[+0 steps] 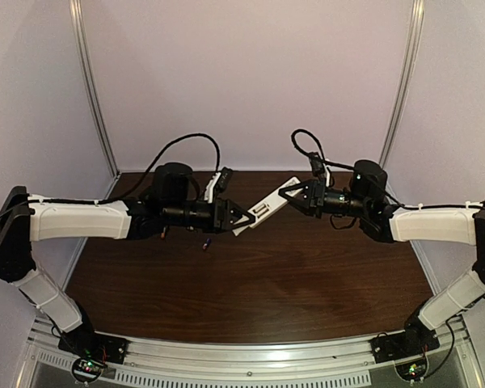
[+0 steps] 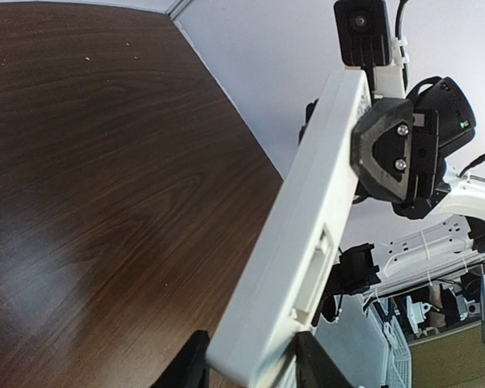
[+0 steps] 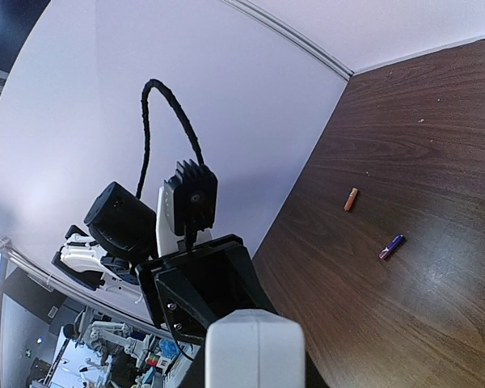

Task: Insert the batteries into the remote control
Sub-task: Remove the battery cover from the remote control.

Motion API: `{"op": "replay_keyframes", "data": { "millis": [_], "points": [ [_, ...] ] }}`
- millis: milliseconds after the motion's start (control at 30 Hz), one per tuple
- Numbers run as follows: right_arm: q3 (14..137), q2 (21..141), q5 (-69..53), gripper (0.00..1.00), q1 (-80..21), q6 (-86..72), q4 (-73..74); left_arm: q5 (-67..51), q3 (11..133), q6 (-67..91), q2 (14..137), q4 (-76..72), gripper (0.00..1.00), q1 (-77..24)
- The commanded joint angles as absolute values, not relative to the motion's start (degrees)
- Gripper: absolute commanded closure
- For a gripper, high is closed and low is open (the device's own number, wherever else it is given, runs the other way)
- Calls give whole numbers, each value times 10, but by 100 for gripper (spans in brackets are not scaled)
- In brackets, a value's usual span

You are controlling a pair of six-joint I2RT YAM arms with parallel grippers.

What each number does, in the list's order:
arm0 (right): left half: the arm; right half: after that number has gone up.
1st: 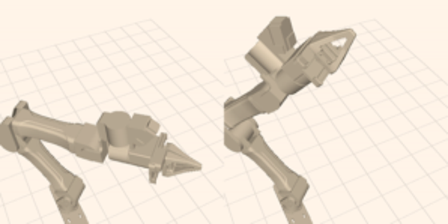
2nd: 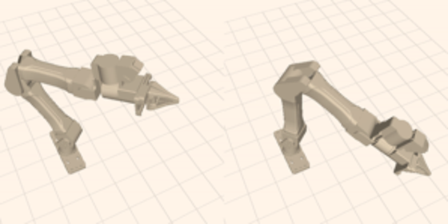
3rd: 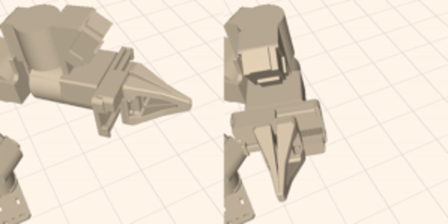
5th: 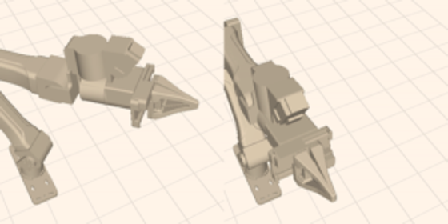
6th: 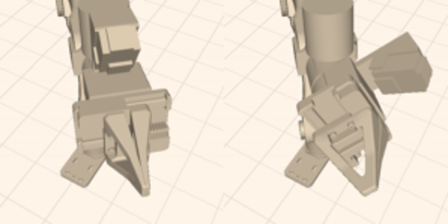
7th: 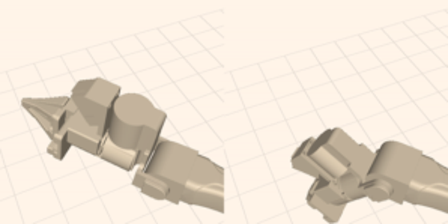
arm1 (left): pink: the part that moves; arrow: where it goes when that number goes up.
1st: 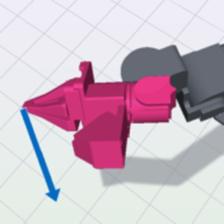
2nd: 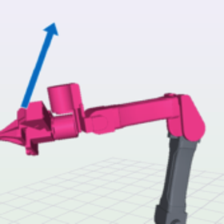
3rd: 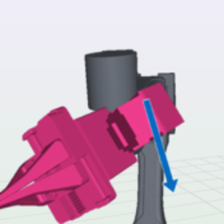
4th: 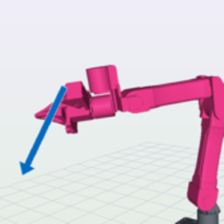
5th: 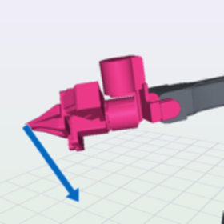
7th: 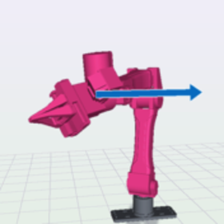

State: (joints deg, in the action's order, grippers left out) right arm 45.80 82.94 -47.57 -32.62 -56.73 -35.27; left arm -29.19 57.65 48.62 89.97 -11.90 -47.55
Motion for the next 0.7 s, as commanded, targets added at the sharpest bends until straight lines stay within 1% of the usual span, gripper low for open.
{"op": "replay_keyframes", "data": {
  "millis": [0,67,133,400,533,667],
  "points": [
    [461,808,-475,100,-321,-565,-378,-291,563,472,896,-93,71,-471],
    [460,807,-473,100,-316,-558,-368,-296,563,473,896,-94,75,-471],
    [458,805,-471,100,-312,-554,-364,-297,563,472,895,-95,76,-471],
    [459,794,-460,100,-288,-537,-331,-303,561,470,895,-99,78,-471],
    [455,798,-461,100,-287,-542,-338,-304,561,468,898,-99,72,-470],
    [450,802,-463,100,-287,-551,-353,-302,561,469,904,-100,64,-470]
  ]
}}
